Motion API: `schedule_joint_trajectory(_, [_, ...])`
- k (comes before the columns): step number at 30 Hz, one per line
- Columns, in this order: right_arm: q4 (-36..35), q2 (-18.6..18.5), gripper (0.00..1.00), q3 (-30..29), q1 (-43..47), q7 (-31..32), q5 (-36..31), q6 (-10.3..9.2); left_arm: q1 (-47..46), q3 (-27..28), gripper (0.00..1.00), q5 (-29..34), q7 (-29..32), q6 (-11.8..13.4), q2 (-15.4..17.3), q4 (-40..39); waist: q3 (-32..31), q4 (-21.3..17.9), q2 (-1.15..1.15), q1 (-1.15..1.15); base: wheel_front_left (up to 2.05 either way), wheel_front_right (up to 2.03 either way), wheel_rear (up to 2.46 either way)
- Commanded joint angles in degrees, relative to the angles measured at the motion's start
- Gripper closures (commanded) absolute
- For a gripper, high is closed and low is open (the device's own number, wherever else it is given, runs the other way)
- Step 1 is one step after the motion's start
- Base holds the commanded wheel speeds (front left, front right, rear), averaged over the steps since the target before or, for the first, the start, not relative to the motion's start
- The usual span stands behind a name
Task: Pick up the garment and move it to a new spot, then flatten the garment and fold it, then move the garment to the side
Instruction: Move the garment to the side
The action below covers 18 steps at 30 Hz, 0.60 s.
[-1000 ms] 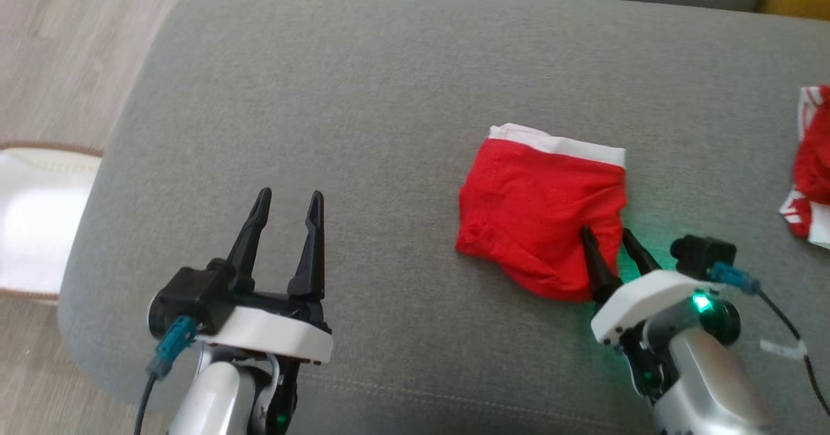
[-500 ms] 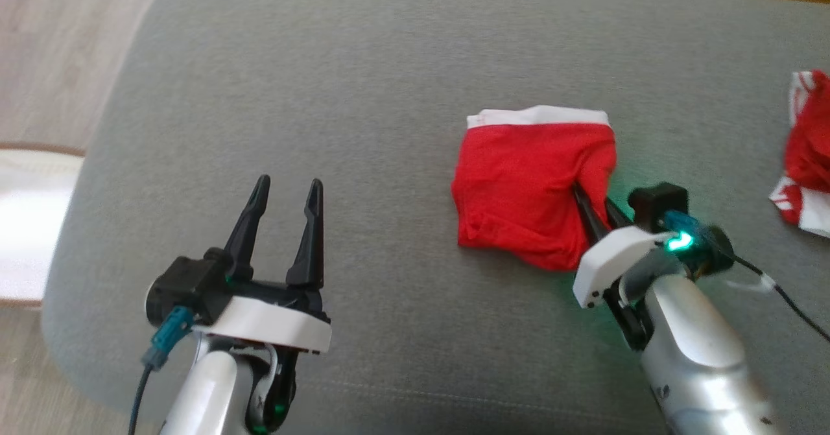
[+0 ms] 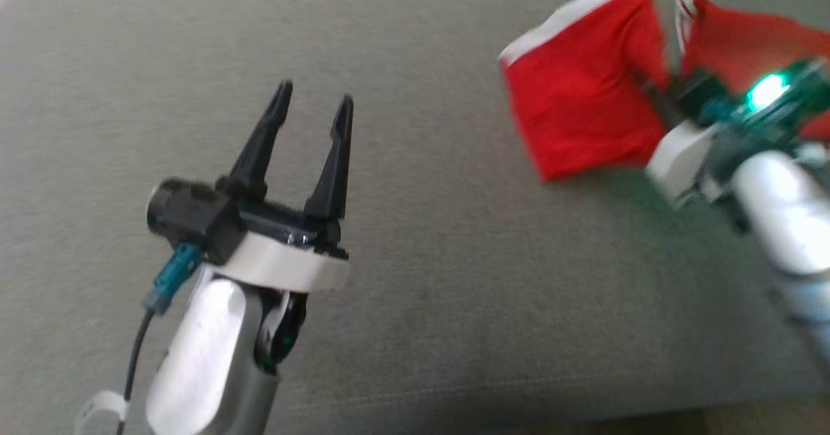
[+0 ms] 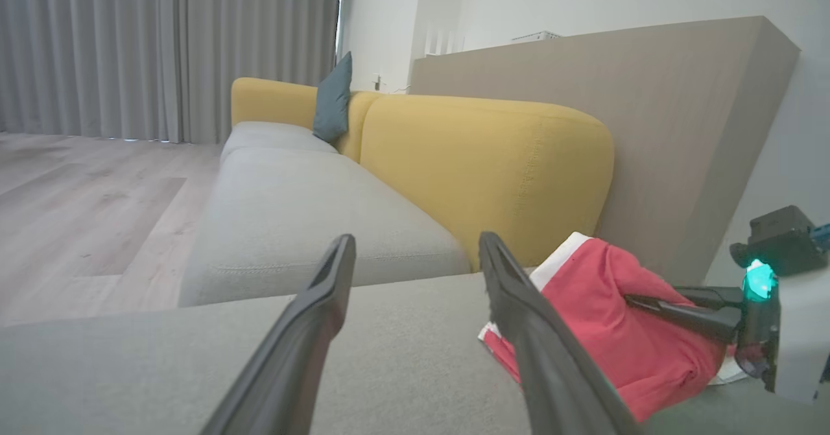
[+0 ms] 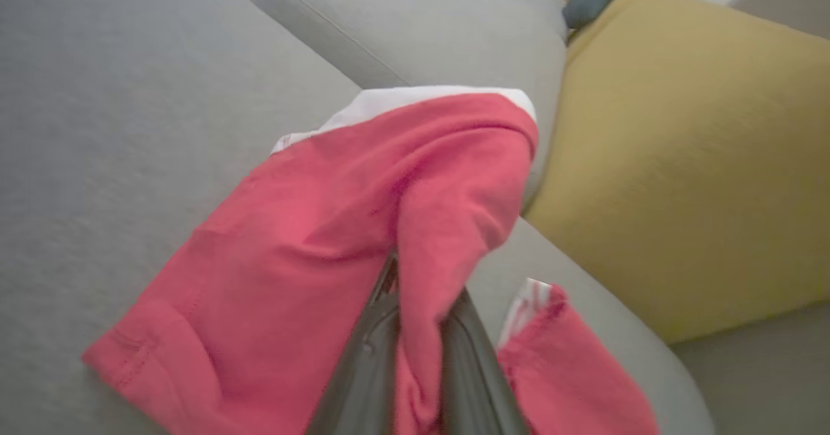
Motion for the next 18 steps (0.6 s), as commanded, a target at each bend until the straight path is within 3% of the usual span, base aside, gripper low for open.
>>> schedule_joint_trajectory(1, [-2.2,-2.9,1.0,1.7,-3.1,0.7,1.5,0.37,-2.8,1.5,0.0,0.6,-0.3,-0.4,0.4,-2.1,4.3,-4.2,0.0,0.0,0.0,0.0,0.0])
schedule_joint_trajectory(8, [-2.1,-11.9,1.0,3.4,-9.0,4.1,6.7,0.37,-6.0,1.6,0.0,1.6,-0.3,-1.7,0.4,-1.4,8.6,-6.5,0.0,0.0,0.0,0.0,0.0])
schedule_joint_trajectory(18, [-1.6,-16.3,1.0,-4.4,-8.6,10.6,6.7,0.37,-6.6,4.9,0.0,2.5,-0.3,-3.0,0.7,-1.0,11.5,-5.8,0.0,0.0,0.0,0.0,0.0])
